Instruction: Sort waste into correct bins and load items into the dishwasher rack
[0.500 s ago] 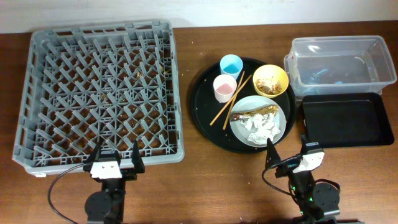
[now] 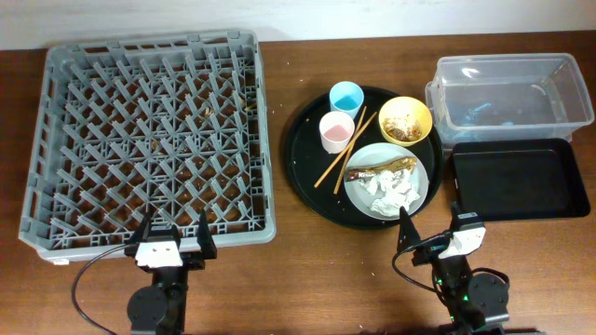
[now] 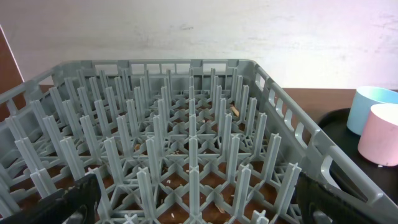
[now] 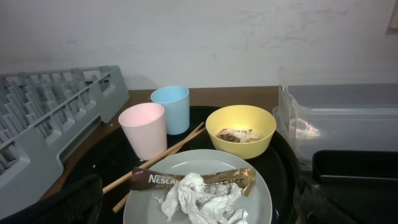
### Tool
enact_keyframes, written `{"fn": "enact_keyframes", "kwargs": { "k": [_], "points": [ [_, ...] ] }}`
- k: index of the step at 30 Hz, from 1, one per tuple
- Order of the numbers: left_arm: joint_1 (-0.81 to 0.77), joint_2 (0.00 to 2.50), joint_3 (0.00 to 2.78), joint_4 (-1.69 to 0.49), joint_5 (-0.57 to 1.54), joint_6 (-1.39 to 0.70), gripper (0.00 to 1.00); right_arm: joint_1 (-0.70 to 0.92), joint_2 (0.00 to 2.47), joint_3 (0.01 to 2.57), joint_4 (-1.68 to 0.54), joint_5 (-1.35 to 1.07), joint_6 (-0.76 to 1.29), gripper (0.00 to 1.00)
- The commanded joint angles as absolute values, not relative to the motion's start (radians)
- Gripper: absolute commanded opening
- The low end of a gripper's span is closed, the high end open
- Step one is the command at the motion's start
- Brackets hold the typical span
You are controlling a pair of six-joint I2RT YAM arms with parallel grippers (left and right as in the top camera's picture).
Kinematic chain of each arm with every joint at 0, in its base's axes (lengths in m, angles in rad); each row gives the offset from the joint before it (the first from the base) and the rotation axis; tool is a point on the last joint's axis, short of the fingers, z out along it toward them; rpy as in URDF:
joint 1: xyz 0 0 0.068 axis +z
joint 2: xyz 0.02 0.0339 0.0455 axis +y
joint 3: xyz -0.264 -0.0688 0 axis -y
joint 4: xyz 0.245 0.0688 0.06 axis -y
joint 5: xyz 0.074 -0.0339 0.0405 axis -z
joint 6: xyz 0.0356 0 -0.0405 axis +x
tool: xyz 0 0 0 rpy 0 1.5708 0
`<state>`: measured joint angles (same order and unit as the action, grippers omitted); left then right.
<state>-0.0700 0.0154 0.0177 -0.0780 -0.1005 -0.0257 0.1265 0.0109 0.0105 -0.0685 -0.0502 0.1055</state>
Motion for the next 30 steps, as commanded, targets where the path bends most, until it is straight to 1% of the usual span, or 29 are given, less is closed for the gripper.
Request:
{"fn": "enact_keyframes", "kwargs": {
  "k": [1, 5, 9, 12, 15, 17, 19, 22, 25, 27, 28, 29, 30],
  "points": [
    [-0.071, 0.007, 0.009, -0.075, -0.090, -0.014, 0.99, 0.131, 0.004, 0.006, -0.072, -0.059, 0.112, 0.99],
    [-0.071, 0.007, 0.009, -0.075, -0.090, -0.014, 0.99, 0.132, 0.004, 0.006, -0.075, -0.022, 0.113, 0.99],
    [-0.071, 0.007, 0.009, -0.075, -0.090, -0.014, 0.99, 0.131, 0.005, 0.006, -0.065, -0.049, 0.112, 0.98],
    [-0.071, 0.007, 0.009, -0.075, -0.090, -0.014, 0.99, 0.131, 0.006, 0.009, -0.017, -0.060, 0.113, 0.98],
    [-0.071, 0.007, 0.009, -0.075, -0.090, -0.014, 0.99, 0.131, 0.021, 0.080, -0.032, -0.128, 0.112, 0.98],
    [-0.071, 0.007, 0.009, -0.075, -0.090, -0.014, 0.99, 0.131, 0.126, 0.236, -0.132, -0.128, 0.112, 0.98],
    [-0.071, 0.007, 0.009, -0.075, -0.090, -0.014, 0.99, 0.131, 0.308, 0.393, -0.200, -0.141, 0.112, 0.98],
    [-0.071, 0.007, 0.009, -0.075, -0.090, -0.014, 0.99, 0.131, 0.684, 0.693, -0.350, -0.250, 0.112, 0.98],
    [-0.071, 0.007, 0.009, -0.075, -0.090, -0.014, 0.99, 0.131, 1.026, 0.994, -0.605, -0.381, 0.112, 0.98],
    [-0.071, 0.007, 0.009, -0.075, -0.090, -0.014, 0.99, 0.131, 1.185, 1.051, -0.655, -0.496, 0.112, 0.98],
    [-0.071, 0.007, 0.009, -0.075, -0.090, -0.014, 0.99, 0.132, 1.229, 1.050, -0.654, -0.501, 0.111, 0.98],
    [-0.071, 0.007, 0.009, -0.075, -0.090, -0.014, 0.99, 0.131, 1.320, 1.049, -0.673, -0.409, 0.113, 0.98],
    [-0.071, 0.007, 0.009, -0.075, -0.090, -0.014, 0.99, 0.131, 1.394, 1.049, -0.706, -0.263, 0.185, 0.98]
  ]
}}
